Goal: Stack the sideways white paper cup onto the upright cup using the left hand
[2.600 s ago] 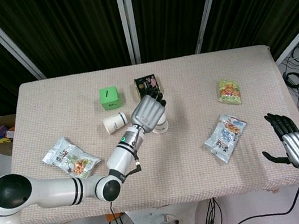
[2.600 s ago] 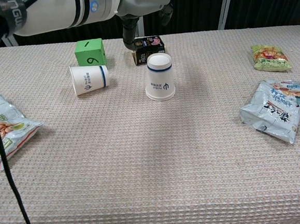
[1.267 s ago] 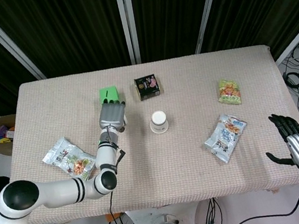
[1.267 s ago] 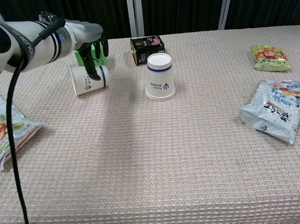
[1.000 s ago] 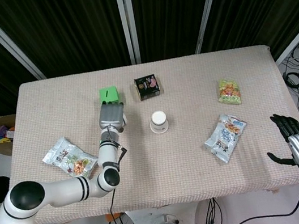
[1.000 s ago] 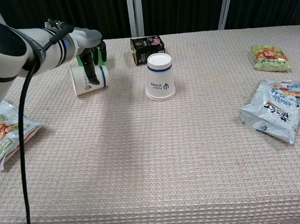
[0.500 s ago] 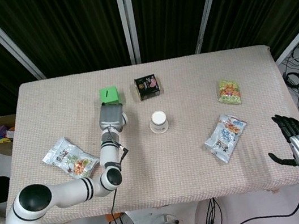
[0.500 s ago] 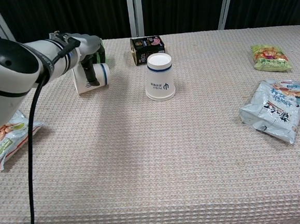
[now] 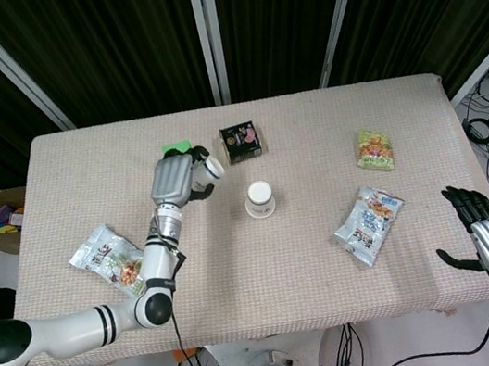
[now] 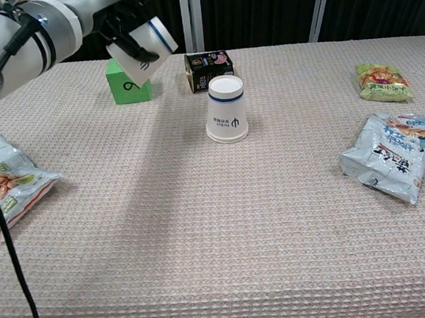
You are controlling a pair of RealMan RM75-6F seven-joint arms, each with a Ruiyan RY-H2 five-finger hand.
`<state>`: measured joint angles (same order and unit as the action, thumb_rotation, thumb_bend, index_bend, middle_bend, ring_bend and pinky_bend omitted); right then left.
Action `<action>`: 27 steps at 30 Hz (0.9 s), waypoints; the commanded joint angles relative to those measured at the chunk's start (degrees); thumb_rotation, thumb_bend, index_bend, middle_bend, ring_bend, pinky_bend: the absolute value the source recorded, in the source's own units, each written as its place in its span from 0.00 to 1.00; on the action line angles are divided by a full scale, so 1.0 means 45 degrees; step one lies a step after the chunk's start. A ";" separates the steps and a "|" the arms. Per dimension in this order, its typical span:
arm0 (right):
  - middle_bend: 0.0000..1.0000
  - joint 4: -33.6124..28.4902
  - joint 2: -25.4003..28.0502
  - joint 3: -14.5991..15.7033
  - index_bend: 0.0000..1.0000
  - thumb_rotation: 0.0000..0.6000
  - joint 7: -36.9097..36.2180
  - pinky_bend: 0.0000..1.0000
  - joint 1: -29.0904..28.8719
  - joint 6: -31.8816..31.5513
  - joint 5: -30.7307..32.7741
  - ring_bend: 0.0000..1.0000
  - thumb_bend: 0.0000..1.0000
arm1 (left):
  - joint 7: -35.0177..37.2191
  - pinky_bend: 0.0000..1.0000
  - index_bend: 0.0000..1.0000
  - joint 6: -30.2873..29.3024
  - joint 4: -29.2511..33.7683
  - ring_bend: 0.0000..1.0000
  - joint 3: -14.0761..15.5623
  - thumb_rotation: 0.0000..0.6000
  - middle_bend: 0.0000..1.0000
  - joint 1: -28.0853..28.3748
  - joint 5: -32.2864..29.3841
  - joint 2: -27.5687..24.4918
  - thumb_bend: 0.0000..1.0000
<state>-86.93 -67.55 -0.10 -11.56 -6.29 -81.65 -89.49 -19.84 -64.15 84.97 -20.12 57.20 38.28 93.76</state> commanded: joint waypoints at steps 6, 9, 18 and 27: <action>0.06 -0.0284 0.0120 -0.0025 0.04 1.00 0.0286 0.00 0.0017 0.0075 0.0135 0.00 0.16 | 0.8940 0.17 0.41 0.1736 -0.1218 0.29 -0.0807 1.00 0.43 -0.1211 0.4830 0.1505 0.39; 0.06 -0.0301 0.0125 -0.0033 0.04 1.00 0.0314 0.00 0.0035 0.0095 0.0196 0.00 0.16 | 1.0244 0.17 0.41 0.2068 -0.2305 0.27 -0.0875 1.00 0.42 -0.1021 0.5254 0.2333 0.38; 0.06 -0.0355 0.0157 -0.0057 0.04 1.00 0.0367 0.00 0.0051 0.0128 0.0258 0.00 0.16 | 1.1982 0.16 0.39 0.1866 -0.4744 0.25 -0.1356 1.00 0.39 -0.0382 0.5947 0.4381 0.35; 0.06 -0.0345 0.0227 -0.0064 0.04 1.00 0.0256 0.00 0.0186 -0.0002 0.0332 0.00 0.16 | 1.2273 0.16 0.39 0.1162 -0.6991 0.23 -0.1561 1.00 0.38 0.0161 0.6565 0.5720 0.34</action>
<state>-88.48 -66.54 -0.39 -10.39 -5.46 -81.64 -88.00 35.11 -58.02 55.35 -27.09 57.32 66.88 118.29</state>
